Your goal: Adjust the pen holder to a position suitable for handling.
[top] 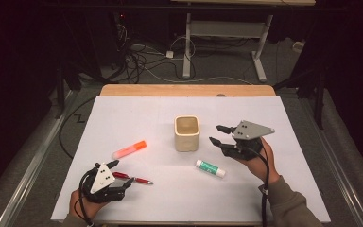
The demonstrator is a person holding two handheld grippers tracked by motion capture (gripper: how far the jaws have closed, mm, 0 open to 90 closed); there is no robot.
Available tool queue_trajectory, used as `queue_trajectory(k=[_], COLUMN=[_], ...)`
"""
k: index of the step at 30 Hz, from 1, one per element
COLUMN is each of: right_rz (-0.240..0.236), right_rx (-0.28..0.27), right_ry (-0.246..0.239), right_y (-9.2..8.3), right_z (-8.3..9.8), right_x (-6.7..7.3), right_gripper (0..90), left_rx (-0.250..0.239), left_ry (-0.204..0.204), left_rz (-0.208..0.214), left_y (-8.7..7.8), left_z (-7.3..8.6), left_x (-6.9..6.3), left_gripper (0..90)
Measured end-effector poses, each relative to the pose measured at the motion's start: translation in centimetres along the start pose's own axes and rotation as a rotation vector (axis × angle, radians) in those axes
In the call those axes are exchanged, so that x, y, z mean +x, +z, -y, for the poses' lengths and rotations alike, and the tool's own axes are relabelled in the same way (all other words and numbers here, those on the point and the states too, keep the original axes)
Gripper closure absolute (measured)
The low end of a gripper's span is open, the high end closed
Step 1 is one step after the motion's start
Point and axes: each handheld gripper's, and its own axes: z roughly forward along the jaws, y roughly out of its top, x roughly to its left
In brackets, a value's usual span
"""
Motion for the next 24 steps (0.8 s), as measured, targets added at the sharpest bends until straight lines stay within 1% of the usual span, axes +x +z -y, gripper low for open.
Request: queue_trajectory(k=[3,4,5,6,7,8,9,11,12,13,14,17,19,20,22,23,24], right_rz=[0.024,0.047,0.059,0.064,0.077,0.086,0.086,0.106,0.106,0.123,0.123,0.131,0.135,0.144,0.141,0.159,0.159], right_rx=[-0.044,-0.056,-0.063,-0.068,-0.071,-0.072,-0.072,-0.085,-0.088,-0.091,-0.091,-0.095,-0.093,-0.090,-0.092,-0.093,-0.093], right_ry=[0.015,0.014,0.020,0.015,0.010,0.014,0.014,0.014,0.018,0.022,0.022,0.028,0.040,0.039,0.054,0.054,0.054], right_y=[-1.2,-1.5,-1.8,-2.0,-2.3,-2.9,-2.9,-3.5,-3.8,-4.4,-4.4,-5.3,-5.8,-6.1,-6.6,-7.1,-7.1], right_z=[1.1,1.4,1.8,2.1,2.5,3.2,3.2,3.9,4.2,5.1,5.1,6.3,7.1,7.4,7.9,8.5,8.5], right_x=[0.4,0.6,0.8,0.9,1.1,1.4,1.4,1.8,1.9,2.4,2.4,2.9,3.1,3.3,3.5,3.7,3.7], right_gripper=[45.7,43.1,41.9,40.8,38.6,37.3,37.3,35.1,34.5,32.8,32.8,32.5,31.8,30.9,30.4,28.8,28.8], left_rx=[0.001,0.003,0.003,0.003,0.006,0.010,0.011,0.009,0.010,0.010,0.009,0.009,0.014,0.016,0.014,0.016,0.017], left_ry=[0.000,0.004,0.005,0.006,0.011,0.015,0.017,0.013,0.014,0.015,0.015,0.019,0.024,0.026,0.024,0.026,0.029], left_rz=[0.000,-0.002,-0.001,0.000,-0.002,-0.002,-0.002,-0.004,-0.006,-0.007,-0.007,-0.009,-0.013,-0.013,-0.010,-0.011,-0.011], left_y=[0.0,0.0,0.0,0.1,0.1,0.0,0.0,0.0,0.0,-0.1,-0.1,-0.2,-0.1,-0.1,0.0,0.0,0.0], left_z=[0.0,0.0,0.0,0.0,-0.1,-0.1,0.0,0.0,0.0,0.0,0.0,-0.1,-0.1,-0.1,-0.1,-0.1,-0.1], left_x=[0.0,0.0,0.0,-0.1,-0.1,-0.1,-0.1,-0.1,-0.1,-0.1,-0.1,-0.1,-0.1,-0.2,-0.2,-0.2,-0.2], left_gripper=[21.9,21.9,21.9,21.9,21.9,21.9,21.9,21.9,21.9,21.9,21.9,21.9,21.9,21.9,21.9,21.9,21.9])
